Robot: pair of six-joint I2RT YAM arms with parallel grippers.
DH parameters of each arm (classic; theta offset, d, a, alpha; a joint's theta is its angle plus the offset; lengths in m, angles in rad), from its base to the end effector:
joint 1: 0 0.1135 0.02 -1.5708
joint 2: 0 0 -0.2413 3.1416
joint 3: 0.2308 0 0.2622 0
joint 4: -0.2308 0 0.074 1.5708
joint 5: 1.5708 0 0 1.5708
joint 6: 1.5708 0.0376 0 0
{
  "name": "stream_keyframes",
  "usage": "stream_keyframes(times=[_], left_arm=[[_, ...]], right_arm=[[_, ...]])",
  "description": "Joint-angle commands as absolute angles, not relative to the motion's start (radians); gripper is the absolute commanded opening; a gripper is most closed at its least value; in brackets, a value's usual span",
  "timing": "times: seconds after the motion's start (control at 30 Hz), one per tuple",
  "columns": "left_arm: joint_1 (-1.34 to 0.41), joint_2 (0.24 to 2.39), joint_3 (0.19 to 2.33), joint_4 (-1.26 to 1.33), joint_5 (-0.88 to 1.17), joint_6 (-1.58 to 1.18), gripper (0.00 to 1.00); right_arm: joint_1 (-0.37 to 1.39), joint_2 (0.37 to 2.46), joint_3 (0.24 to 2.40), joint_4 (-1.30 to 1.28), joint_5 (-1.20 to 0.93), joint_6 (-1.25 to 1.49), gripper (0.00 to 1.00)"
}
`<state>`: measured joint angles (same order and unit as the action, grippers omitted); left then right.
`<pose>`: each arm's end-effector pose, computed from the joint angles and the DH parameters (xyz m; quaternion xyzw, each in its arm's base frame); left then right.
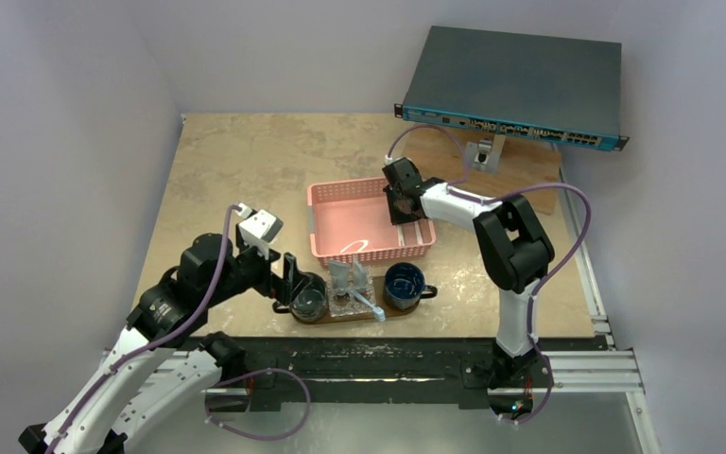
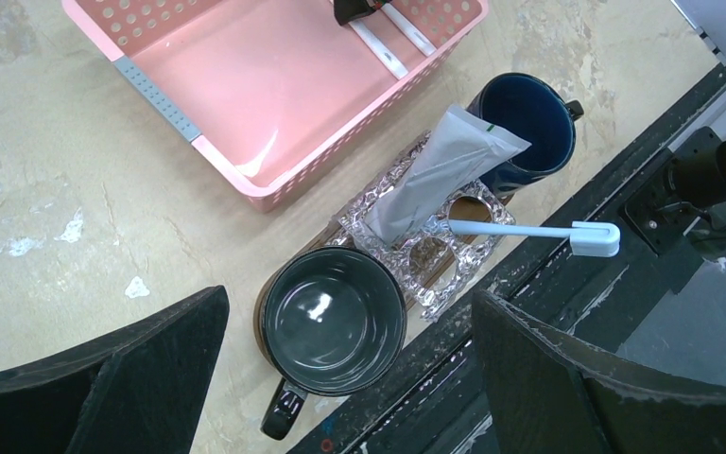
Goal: Prepare toiletry sets of a toothbrush and toothpaste on the tray
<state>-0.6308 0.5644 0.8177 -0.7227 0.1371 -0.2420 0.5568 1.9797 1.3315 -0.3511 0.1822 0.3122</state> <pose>0.1160 -0.0911 0.3143 0.1994 0.8272 -0.2736 0.4485 0.3565 0.2139 0.1353 -0.0911 0.9515 0.0390 0.2914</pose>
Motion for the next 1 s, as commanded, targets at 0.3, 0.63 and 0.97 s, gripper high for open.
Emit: stream_keyframes(times=[0.3, 0.63, 0.97], left_arm=[[-0.633, 0.558, 0.825, -0.704, 0.123, -0.224, 1.00], [-0.634, 0.558, 0.825, -0.696, 0.142, -0.243, 1.00], [-0.634, 0.608, 0.906, -0.685, 0.151, -0.230, 1.00]], right_arm=[[0.557, 1.951, 1.341, -0.359, 0.156, 0.296, 0.00], [0.562, 1.794, 1.309, -0.318, 0.108, 0.269, 0.00], [0.575, 1.638, 1.331, -0.338, 0.075, 0.227, 0.00]])
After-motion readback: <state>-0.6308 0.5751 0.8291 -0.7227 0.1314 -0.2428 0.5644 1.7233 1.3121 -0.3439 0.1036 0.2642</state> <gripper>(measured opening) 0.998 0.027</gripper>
